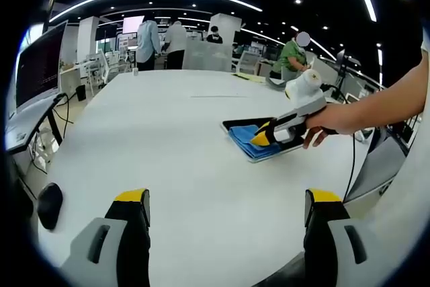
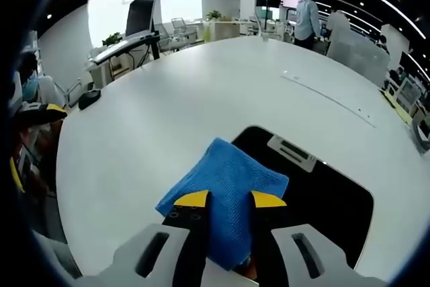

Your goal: Wipe the mirror surface with the cleaning cloth until all visible marks leave the cleaned area.

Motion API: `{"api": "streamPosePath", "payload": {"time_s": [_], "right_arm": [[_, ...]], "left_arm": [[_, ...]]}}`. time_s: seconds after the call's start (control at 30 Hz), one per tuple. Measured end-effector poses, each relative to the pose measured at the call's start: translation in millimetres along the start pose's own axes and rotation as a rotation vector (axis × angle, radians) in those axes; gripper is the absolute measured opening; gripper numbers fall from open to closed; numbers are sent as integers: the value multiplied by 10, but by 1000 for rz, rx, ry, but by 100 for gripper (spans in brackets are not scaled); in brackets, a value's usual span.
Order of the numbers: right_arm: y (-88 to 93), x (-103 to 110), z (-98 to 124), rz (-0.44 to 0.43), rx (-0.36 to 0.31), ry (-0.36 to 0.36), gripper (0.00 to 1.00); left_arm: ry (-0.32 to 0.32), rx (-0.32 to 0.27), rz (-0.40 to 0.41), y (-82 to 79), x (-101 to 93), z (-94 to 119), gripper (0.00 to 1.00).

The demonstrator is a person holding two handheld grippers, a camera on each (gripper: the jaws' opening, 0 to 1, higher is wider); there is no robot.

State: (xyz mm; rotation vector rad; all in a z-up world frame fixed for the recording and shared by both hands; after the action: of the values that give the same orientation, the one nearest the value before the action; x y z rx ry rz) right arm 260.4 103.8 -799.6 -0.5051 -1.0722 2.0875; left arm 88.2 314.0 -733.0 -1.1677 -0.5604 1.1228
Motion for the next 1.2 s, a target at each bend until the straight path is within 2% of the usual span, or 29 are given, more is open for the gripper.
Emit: {"api": "streamPosePath", "payload": {"time_s": [0.4,0.83,1.2], "right_arm": [[-19,-18,-44,-6,3,40,11],[-63,-67,-115,-24,-5,69,10],[-107,-108,-177,-38,-7,89,11]], "left_arm": [[-8,7,6,16,13,18,96],[-3,4,0,-20,32,-14,96],[-14,2,3,-8,74,61,96]]}}
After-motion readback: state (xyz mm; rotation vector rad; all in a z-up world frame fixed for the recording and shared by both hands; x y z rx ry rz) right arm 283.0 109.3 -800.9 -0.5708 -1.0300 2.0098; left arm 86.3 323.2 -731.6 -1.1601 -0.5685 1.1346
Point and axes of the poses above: the point that each gripper's makers call its tool centre point, and the gripper's own axes: z roughly backward along the fingers, x roughly to its left, y roughly out of its underside, the point moved 6 cm from there along z, roughly backward along the fingers, and after that the axes turned 11 degrees about -x, right-handed, at the moved point
